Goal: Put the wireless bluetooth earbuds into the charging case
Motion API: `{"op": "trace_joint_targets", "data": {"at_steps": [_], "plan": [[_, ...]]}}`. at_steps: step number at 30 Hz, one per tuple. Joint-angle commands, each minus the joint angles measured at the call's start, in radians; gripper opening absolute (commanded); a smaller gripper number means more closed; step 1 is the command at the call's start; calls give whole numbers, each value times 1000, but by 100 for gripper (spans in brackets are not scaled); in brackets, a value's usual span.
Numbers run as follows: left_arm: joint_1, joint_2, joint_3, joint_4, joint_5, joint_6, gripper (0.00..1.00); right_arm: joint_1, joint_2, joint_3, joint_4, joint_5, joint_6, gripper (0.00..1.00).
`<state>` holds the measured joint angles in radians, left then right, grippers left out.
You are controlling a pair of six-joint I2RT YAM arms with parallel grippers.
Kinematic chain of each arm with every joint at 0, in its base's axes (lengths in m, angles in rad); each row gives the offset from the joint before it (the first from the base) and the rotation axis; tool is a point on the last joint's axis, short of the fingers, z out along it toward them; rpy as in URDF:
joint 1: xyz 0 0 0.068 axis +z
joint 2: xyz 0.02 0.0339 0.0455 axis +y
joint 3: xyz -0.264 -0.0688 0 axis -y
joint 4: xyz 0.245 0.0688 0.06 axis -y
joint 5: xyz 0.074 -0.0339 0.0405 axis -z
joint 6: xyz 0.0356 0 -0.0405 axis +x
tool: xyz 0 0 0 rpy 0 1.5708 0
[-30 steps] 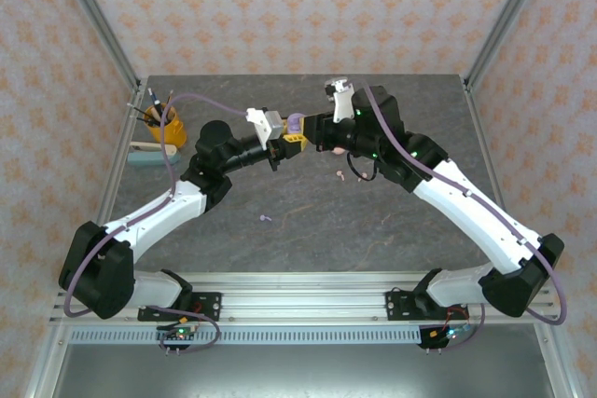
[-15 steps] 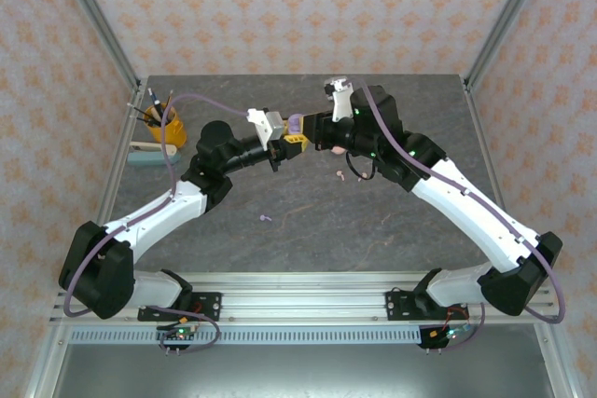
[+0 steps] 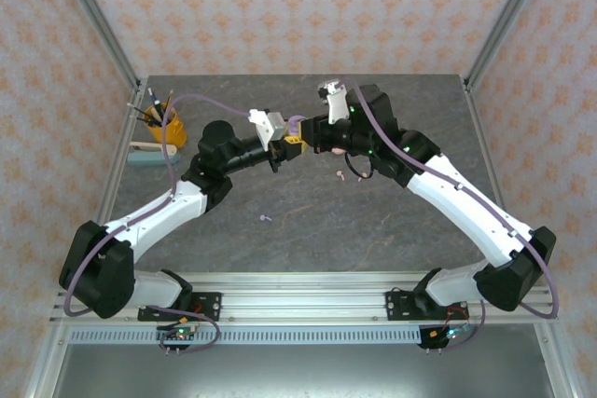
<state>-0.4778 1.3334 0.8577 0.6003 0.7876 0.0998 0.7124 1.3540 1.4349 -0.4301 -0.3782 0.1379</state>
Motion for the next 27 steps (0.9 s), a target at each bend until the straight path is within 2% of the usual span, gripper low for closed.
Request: {"op": "trace_joint_targets", "data": {"at_steps": [1,5,8,15,21,27], "plan": [[-8,-7,43,75,-4,18,0,12,19,10,-71,-35,-11,22],[-8,-6,38,75,-5,18,0,12,18,43,-83,35,16,34],[-8,-8,27,80,-8,18,0,11,12,71,-87,76,36,39],[-8,-16,4,89,-28,21,0,5,-21,134,-73,110,91,54],[-1,-22,-21,95,-80,31,0,-39,-113,116,-61,142,171,59],[44,-30,-25,93,-138,35,0,-46,-200,-50,-109,187,252,60]]}}
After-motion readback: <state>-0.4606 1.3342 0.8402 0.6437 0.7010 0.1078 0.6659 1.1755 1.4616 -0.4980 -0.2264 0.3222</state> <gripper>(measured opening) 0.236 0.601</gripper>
